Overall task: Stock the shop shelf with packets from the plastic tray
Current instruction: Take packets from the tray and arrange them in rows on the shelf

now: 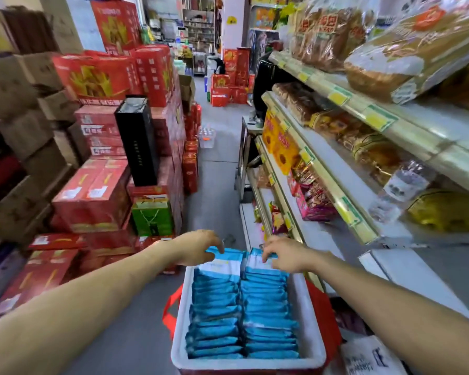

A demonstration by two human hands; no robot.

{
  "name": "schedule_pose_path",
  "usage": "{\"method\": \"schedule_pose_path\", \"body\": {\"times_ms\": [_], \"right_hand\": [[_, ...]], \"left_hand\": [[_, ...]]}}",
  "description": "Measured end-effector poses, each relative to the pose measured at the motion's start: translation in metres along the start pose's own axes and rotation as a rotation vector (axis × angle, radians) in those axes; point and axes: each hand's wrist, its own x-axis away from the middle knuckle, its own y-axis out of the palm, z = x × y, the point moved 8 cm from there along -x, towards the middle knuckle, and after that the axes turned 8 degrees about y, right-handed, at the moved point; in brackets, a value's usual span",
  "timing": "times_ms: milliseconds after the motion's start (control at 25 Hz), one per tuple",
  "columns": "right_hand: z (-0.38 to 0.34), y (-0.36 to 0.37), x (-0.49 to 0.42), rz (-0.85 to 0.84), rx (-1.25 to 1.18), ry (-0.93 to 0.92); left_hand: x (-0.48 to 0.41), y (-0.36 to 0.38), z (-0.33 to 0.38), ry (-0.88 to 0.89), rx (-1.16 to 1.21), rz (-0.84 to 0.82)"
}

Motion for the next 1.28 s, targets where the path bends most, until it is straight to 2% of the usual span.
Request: {"method": "schedule_pose_path", "body": {"times_ms": [160, 440, 600, 720, 840, 1000, 1160, 1280], "right_hand": [[0.014, 0.024, -0.002, 0.102, 0.004, 0.036], [0.004, 0.042, 0.005, 0.221, 0.098, -0.049], [0.000, 0.015, 0.015, 0.285, 0.091, -0.089], [0.002, -0.037, 0.019, 0.353, 0.038, -0.109], [0.010, -0.122, 0.035, 0.420, -0.006, -0.075], [0.018, -0.253, 0.095, 0.510, -0.006, -0.033], [0.044, -0.349, 0.187, 0.644, -0.025, 0.056], [0.081, -0.386, 0.276, 0.773, -0.064, 0.125]], "left_hand": [[-0.007, 0.024, 0.010, 0.116, -0.084, -0.003], [-0.006, 0.040, 0.032, 0.270, -0.326, -0.050], [-0.007, 0.043, 0.036, 0.366, -0.303, -0.099], [-0.008, 0.027, 0.032, 0.382, -0.199, -0.109], [-0.023, -0.049, 0.030, 0.326, -0.079, 0.002], [-0.040, -0.210, 0.062, 0.322, 0.073, 0.209], [-0.050, -0.344, 0.138, 0.475, 0.171, 0.362], [-0.067, -0.404, 0.222, 0.633, 0.210, 0.392]]}}
